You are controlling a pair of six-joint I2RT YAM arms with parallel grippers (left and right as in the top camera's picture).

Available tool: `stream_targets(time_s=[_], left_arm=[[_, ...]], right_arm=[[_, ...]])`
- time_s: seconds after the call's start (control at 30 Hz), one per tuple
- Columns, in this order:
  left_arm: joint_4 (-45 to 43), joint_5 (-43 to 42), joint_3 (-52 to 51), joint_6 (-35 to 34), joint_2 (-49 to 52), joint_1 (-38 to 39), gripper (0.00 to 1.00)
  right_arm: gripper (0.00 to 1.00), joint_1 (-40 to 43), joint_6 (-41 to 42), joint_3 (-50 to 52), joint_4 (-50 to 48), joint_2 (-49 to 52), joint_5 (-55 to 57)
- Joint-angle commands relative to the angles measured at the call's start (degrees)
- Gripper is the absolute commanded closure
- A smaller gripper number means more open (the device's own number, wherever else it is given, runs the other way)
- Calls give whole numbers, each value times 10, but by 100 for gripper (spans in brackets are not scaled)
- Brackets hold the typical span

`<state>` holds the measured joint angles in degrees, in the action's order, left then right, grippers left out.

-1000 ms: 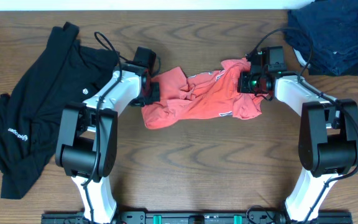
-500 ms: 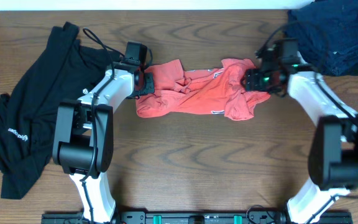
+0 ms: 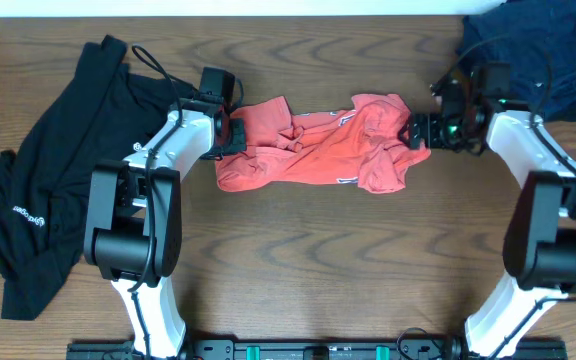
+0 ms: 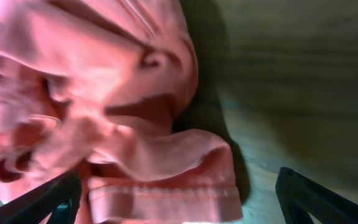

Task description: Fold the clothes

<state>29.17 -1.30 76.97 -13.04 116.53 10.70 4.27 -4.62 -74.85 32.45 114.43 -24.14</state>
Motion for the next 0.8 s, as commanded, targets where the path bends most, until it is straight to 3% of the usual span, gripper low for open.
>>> stream_targets(time_s=[0.0,0.17,0.47,0.67,0.77], left_arm=[[15,18,-10,3,17,-7,74],[16,18,-10,3,17,-7,73],[16,18,-10,3,17,-7,72],[16,18,-10,3,17,-7,72],[16,18,-10,3,17,-7,72]], right_arm=[[2,-3,-21,0,-4,27,-36],[4,-3,-21,0,-5,41,-64],[28,-44,35,0,26,41,-146],[57,-66,92,0,44,41,-160],[80,-61,96,0,31,41,-160]])
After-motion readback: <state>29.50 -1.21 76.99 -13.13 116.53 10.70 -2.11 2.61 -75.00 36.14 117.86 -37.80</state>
